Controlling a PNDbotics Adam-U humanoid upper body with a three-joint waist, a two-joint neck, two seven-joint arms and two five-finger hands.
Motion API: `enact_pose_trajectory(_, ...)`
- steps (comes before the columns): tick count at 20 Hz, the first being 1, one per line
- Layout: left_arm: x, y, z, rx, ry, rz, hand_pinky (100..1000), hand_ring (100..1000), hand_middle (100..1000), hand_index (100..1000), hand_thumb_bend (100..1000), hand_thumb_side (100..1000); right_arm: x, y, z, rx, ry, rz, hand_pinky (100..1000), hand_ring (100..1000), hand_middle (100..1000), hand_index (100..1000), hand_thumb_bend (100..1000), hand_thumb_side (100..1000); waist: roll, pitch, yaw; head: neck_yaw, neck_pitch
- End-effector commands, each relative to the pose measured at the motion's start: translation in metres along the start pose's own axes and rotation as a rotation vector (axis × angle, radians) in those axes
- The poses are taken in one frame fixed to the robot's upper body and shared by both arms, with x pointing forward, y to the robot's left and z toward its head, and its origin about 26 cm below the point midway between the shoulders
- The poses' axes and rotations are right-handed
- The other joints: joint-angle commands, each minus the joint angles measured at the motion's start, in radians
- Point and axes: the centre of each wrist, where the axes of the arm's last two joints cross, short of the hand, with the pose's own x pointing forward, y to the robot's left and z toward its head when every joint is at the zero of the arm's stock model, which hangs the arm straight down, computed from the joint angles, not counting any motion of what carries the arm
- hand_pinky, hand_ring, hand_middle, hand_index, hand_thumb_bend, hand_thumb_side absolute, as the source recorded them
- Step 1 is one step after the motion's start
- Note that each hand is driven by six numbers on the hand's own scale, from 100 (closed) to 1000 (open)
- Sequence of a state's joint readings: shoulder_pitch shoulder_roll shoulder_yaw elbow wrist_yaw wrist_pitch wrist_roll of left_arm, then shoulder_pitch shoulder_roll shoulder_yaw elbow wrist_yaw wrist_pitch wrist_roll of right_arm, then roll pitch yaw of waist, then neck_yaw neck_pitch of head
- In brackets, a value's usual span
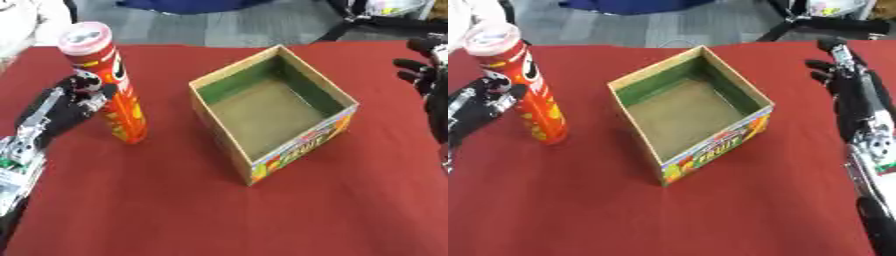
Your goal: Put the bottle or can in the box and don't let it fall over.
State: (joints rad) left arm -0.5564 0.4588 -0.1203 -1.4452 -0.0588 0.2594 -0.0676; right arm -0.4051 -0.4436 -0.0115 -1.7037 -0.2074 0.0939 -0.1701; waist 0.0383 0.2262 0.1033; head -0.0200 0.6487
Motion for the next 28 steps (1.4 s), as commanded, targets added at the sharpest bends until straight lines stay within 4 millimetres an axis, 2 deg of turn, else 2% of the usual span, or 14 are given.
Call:
enact_pose_trajectory(1, 0.0072, 0.0066, -0.0029, 0.025, -0.022, -0.023, 1000, 839, 810, 924, 530, 630, 0.0065, -0.0036, -0.0038, 0.005, -0.020, 0.003, 904, 843, 926, 879, 100, 908, 0.000, -0.012, -0.002, 0.002, -0.012)
enact_pose_trajectory(9, 0.0057, 0.0034, -0.0073, 0.042, -0.015, -0.035, 1000, 831, 803, 926, 499, 602, 0.0063, -0.0038, -0.0039, 0.011, -0.018, 0.004, 904, 841, 925, 879, 100, 910, 0.000, -0.009, -0.005, 0.002, -0.015)
enact_pose_trajectory(17, 0.0056, 0.0020, -0.0097, 0.036, -0.019, -0.043, 1000, 830, 802, 923, 554, 633, 0.0062, -0.0040, -0.0040, 0.014, -0.018, 0.004, 904, 839, 923, 879, 100, 909, 0.001, -0.008, -0.006, 0.003, -0.016)
enact_pose_trajectory(28, 0.0065, 0.0022, -0.0125, 0.038, -0.023, -0.041, 1000, 830, 802, 920, 571, 650, 0.0057, -0.0040, -0.0040, 0.015, -0.016, 0.003, 904, 837, 921, 879, 100, 909, 0.000, -0.009, -0.005, 0.003, -0.017)
